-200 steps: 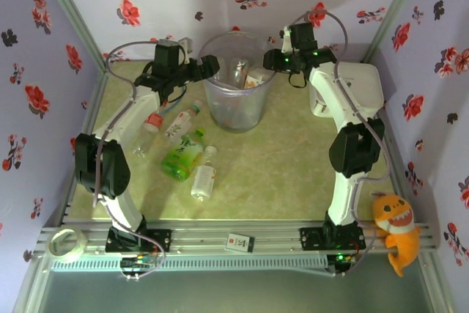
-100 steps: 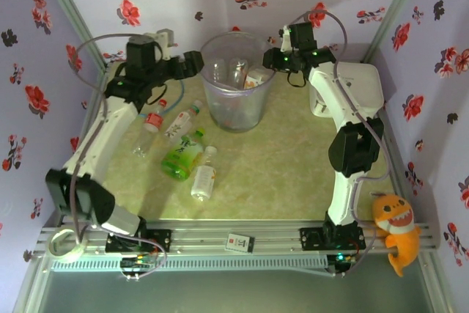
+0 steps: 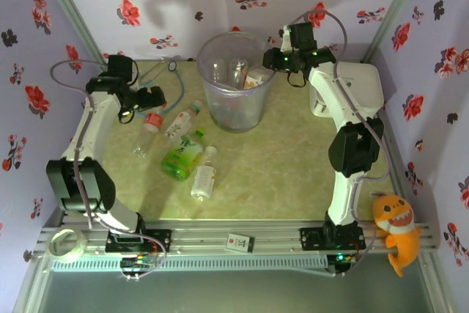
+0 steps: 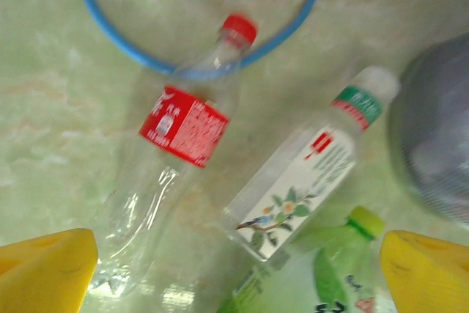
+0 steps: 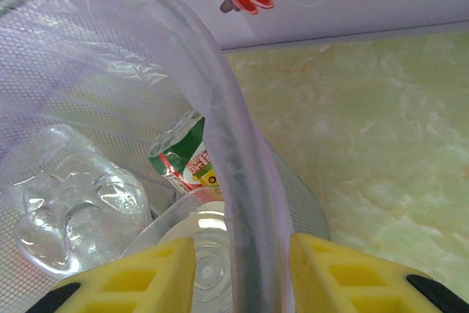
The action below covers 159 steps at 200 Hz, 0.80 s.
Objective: Put the plastic bottles in the bin
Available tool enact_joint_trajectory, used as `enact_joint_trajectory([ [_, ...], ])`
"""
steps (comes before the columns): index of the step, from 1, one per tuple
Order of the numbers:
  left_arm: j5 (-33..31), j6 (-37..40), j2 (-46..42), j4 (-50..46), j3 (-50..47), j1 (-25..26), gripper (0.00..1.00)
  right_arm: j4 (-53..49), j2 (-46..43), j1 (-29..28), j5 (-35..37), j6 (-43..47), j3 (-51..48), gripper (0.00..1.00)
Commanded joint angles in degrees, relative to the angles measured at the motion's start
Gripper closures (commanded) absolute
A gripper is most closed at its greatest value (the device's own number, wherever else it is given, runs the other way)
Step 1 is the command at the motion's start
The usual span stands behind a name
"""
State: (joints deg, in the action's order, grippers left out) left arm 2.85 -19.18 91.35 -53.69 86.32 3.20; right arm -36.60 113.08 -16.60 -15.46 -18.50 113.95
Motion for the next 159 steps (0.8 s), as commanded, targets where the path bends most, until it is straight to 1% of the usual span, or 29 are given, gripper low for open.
enact_joint_trajectory([
  [1, -4.0, 4.1, 4.0, -6.0, 2.4, -0.2, 0.00, 0.2, 0.7, 0.1, -0.5, 0.1, -0.6, 0.61],
  [21, -4.9, 6.8, 9.2, -7.2, 4.0, -0.6, 0.00, 0.3, 0.8, 0.2, -1.0, -0.1, -0.7, 0.61],
  [42, -4.3, 9.3, 14.5, -9.1, 6.2, -1.3, 0.00, 0.6, 0.5, 0.2, -1.2, -0.1, -1.1, 0.61],
  [80, -3.2, 12.2, 19.1, -9.1, 6.7, -1.4, 0.00, 1.1, 0.4, 0.1, -1.4, -0.4, -1.4, 0.61],
  [120, -1.9, 13.0, 22.1, -8.5, 6.4, -2.2, 0.08, 1.1, 0.4, 0.1, -1.5, -0.4, -1.5, 0.60],
  [137, -0.6, 12.3, 22.8, -7.4, 5.7, -2.7, 0.14, 1.1, 0.4, 0.1, -1.4, -0.3, -1.4, 0.60],
  [159, -0.2, 12.4, 24.3, -7.4, 5.8, -2.7, 0.14, 1.1, 0.6, 0.1, -1.5, -0.3, -1.4, 0.60],
])
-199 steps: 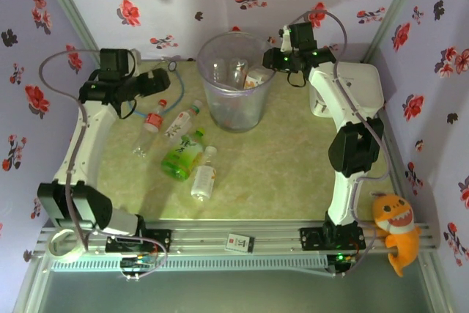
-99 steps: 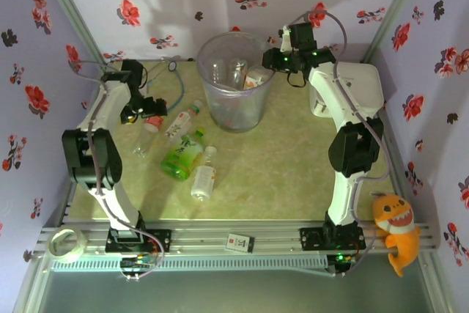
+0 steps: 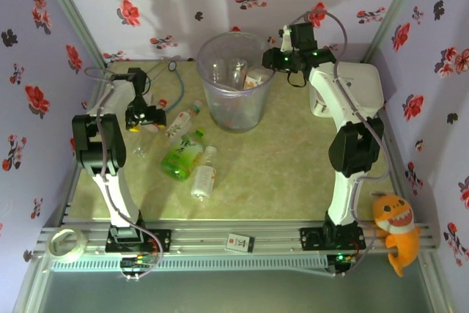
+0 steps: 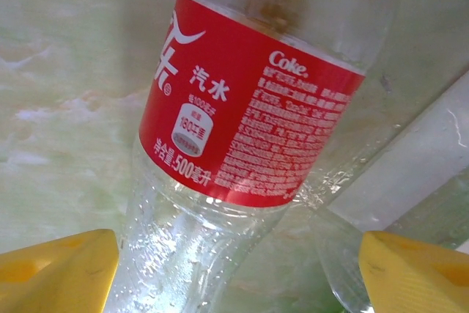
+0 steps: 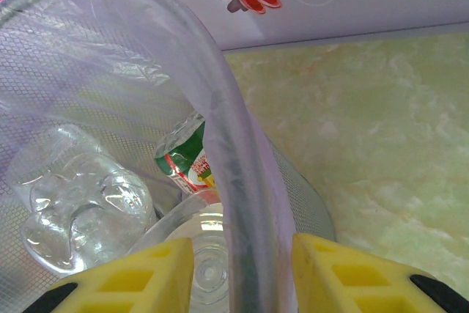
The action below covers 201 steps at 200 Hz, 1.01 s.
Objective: Put the plastic bottles in the bin
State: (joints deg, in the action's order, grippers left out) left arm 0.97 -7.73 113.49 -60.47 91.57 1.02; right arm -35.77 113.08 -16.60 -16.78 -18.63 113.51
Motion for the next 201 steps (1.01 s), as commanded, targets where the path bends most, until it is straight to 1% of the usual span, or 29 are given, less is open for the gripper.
enact_joint_trajectory([
  [1, 1.7, 0.9, 2.2, -0.6, 0.5, -0.5, 0.14, 0.2, 0.7, 0.1, -0.2, -0.1, -1.1, 0.60],
  [43, 2.9, -0.2, 4.6, -0.9, 1.3, -0.5, 0.21, 0.1, 0.5, 0.0, -0.2, 0.1, -1.4, 0.60],
  [90, 2.9, 0.0, 6.4, -1.6, 2.1, -0.5, 0.23, 0.1, 0.3, 0.1, -0.2, 0.2, -1.6, 0.59],
  [106, 2.9, 0.0, 7.0, -1.6, 2.0, -0.5, 0.27, 0.3, 0.1, 0.0, -0.2, 0.1, -1.8, 0.59],
  [118, 2.8, 0.1, 7.3, -1.7, 2.2, -0.5, 0.37, 0.3, 0.1, 0.0, -0.2, 0.2, -1.7, 0.59],
  [124, 2.7, -0.1, 7.4, -1.8, 2.3, -0.5, 0.40, 0.3, 0.1, 0.1, -0.3, 0.2, -1.7, 0.59],
  [163, 2.8, -0.7, 6.4, -1.9, 3.7, -0.5, 0.42, 0.2, 0.0, 0.0, -0.3, 0.2, -1.7, 0.59],
  [184, 3.0, -1.2, 5.0, -1.9, 5.6, -0.4, 0.47, 0.1, 0.0, -0.1, -0.3, 0.4, -1.9, 0.60],
  [201, 4.6, -2.0, 3.3, -1.2, 7.6, -0.3, 0.51, 0.1, 0.0, -0.1, -0.8, 0.5, -2.0, 0.60],
])
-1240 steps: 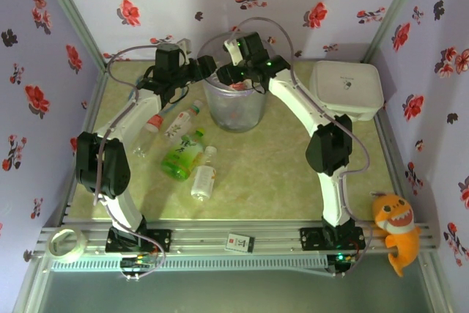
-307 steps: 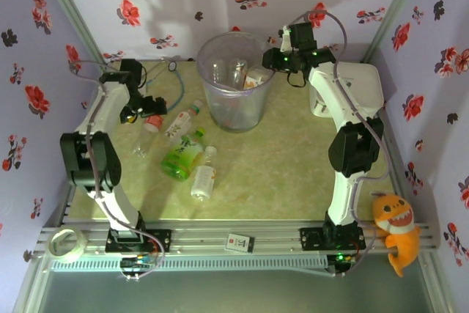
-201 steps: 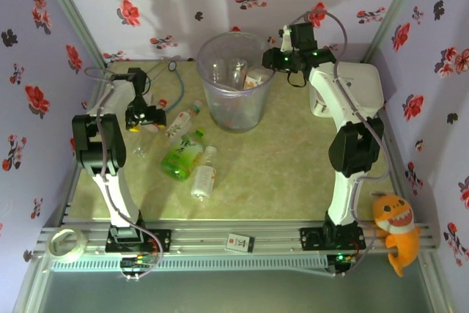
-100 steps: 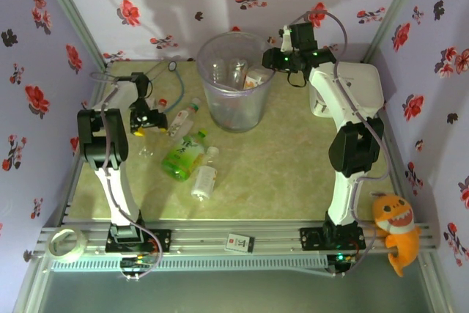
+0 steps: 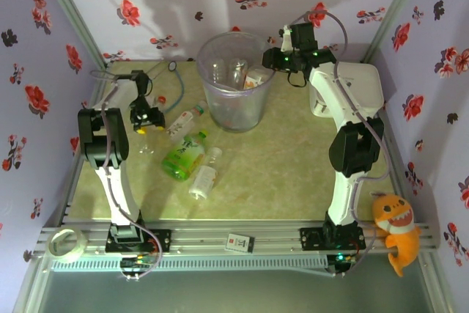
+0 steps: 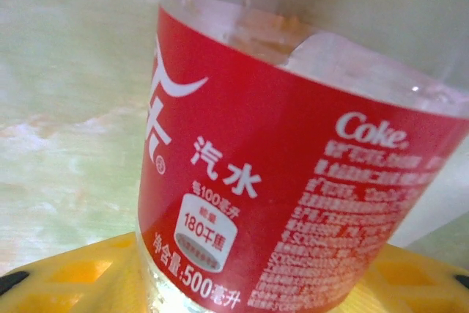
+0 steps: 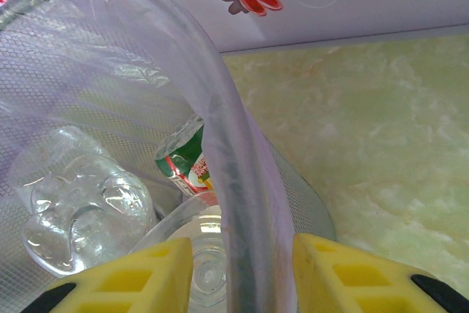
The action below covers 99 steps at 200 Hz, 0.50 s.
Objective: Put the plastic bottles in the bin
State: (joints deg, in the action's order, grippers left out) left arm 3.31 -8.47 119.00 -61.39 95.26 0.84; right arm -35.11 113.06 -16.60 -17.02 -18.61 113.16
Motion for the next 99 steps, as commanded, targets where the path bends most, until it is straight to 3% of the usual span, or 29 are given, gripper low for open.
enact_joint_trajectory([
  [1, 2.4, -1.3, -2.3, -0.2, 4.0, -0.1, 0.52, -0.6, 0.0, -0.2, -0.6, 0.5, -1.7, 0.60],
  [37, 5.2, -4.2, -7.7, 3.4, 7.2, 1.3, 0.58, -0.7, -0.5, -0.4, -0.8, 0.8, -2.4, 0.60],
  [55, 6.2, -5.2, -10.5, 6.0, 9.4, 3.1, 0.66, -0.7, -0.7, -0.5, -0.8, 0.8, -2.8, 0.60],
  [99, 6.0, -6.8, -14.2, 14.9, 20.2, 10.8, 0.78, -0.6, -1.4, -1.0, -1.0, 0.8, -3.7, 0.60],
])
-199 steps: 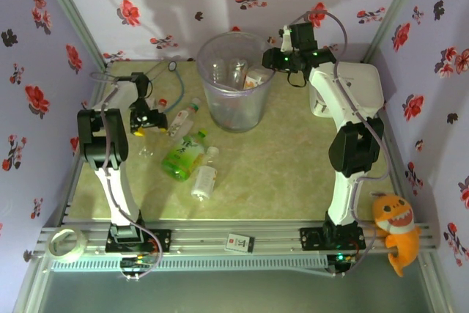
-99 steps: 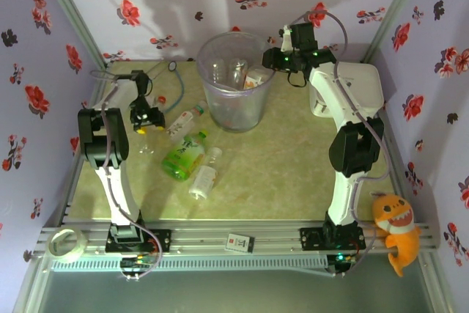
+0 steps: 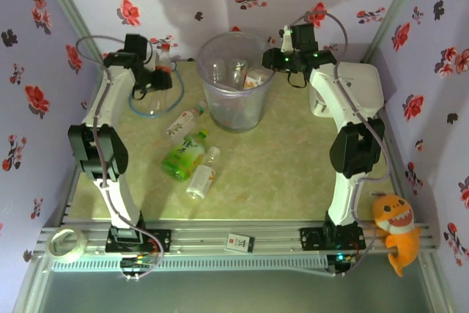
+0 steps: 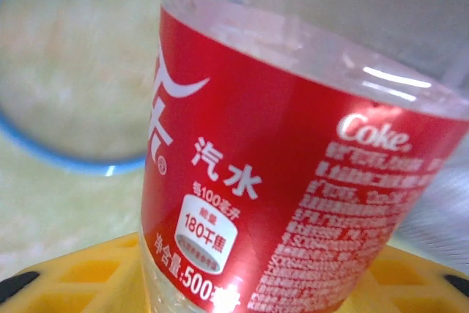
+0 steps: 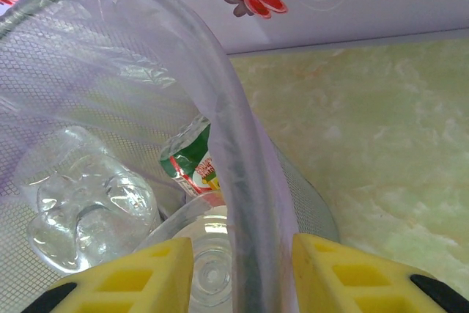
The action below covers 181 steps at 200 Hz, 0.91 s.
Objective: Put the plastic bottles in the bin
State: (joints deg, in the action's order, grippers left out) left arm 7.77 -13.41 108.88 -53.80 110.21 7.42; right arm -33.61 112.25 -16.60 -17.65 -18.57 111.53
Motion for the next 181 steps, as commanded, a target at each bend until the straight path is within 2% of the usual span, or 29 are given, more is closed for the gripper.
enact_joint_trajectory([
  [1, 1.6, -1.9, -4.2, 7.4, 5.3, 4.4, 0.78, -2.1, -0.6, -1.0, -0.4, 0.7, -2.1, 0.60],
  [14, 1.3, -2.1, -5.7, 11.7, 6.4, 6.5, 0.81, -1.9, -0.7, -1.3, -0.8, 0.7, -2.1, 0.60],
  [36, 1.2, -2.4, -9.6, 21.0, 4.4, 10.0, 1.00, -2.1, -0.7, -1.7, -1.2, 0.7, -2.1, 0.61],
  [75, 1.5, -5.3, -16.3, 40.9, -4.7, 14.1, 1.00, -2.1, -0.5, -2.4, -1.3, 0.8, -2.4, 0.61],
  [107, 3.4, -8.7, -15.7, 54.0, -8.2, 15.9, 1.00, -2.2, -0.5, -2.8, -1.2, 0.8, -2.4, 0.60],
  [144, 5.3, -9.9, -8.5, 53.2, -2.8, 17.5, 1.00, -2.3, -0.6, -3.0, -1.0, 1.0, -2.5, 0.61],
  [181, 6.1, -4.8, -2.0, 47.5, 1.2, 20.0, 1.00, -2.5, -0.8, -3.0, -0.9, 1.2, -2.9, 0.61],
])
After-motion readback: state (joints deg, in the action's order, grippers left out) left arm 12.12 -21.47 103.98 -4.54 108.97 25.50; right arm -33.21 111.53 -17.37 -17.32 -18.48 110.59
